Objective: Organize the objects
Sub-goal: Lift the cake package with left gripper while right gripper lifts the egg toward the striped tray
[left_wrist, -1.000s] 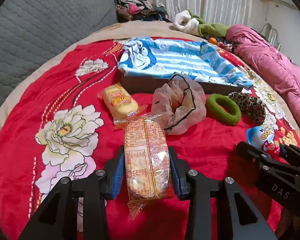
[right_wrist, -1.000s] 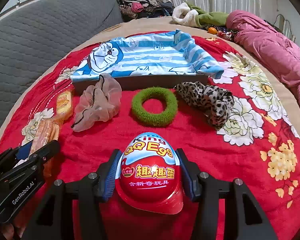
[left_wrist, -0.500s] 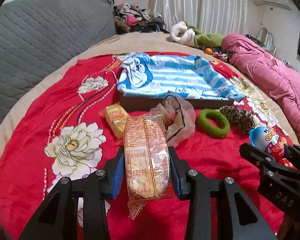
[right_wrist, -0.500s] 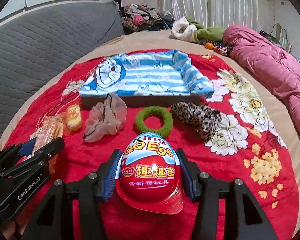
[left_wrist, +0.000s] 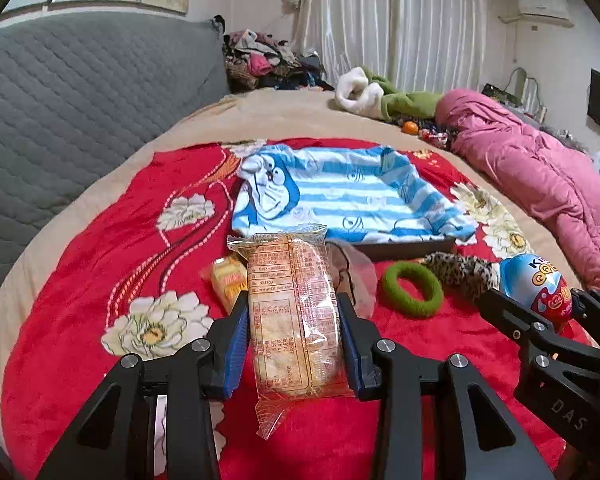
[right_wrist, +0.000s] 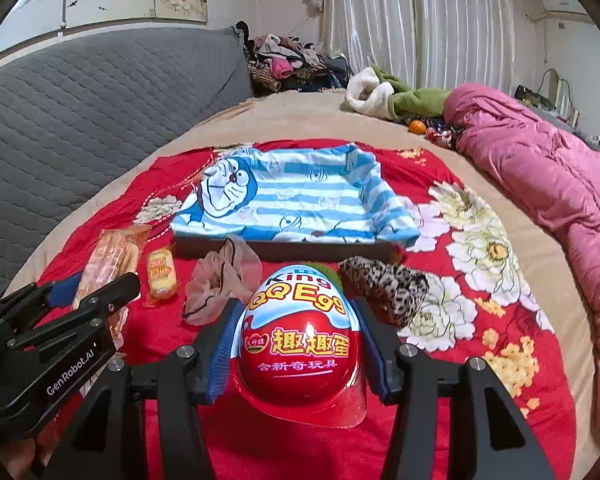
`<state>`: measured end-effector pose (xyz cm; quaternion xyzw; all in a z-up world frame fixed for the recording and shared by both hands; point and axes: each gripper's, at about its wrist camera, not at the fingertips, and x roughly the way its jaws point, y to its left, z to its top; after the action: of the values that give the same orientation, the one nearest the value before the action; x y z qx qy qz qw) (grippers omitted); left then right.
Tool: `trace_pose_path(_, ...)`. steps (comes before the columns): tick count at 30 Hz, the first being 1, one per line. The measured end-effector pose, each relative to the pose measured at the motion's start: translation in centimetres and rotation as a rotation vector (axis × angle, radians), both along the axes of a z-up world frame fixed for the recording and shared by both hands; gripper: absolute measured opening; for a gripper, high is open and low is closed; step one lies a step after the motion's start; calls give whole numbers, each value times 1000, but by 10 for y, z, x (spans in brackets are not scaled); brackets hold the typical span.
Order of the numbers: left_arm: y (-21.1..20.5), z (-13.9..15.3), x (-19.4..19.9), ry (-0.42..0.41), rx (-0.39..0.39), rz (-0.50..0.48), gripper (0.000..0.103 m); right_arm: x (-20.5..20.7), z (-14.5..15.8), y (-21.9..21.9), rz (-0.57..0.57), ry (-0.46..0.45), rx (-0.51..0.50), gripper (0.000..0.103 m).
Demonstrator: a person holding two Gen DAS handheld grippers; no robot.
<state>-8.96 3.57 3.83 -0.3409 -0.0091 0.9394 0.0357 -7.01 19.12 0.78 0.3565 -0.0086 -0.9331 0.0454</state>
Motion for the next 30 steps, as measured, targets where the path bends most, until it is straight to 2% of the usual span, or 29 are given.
trace_pose_path(12,1,16,-12,37,7,8,42,-10,23,-1,7,58,4,55)
trace_pose_path(18,4,27,-18,82,0,8,42,-15,38,0,10,109,18,55)
trace_pose_path(30,12,51,-45,122,-1,7,42,-31,64,4,13,165,37,55)
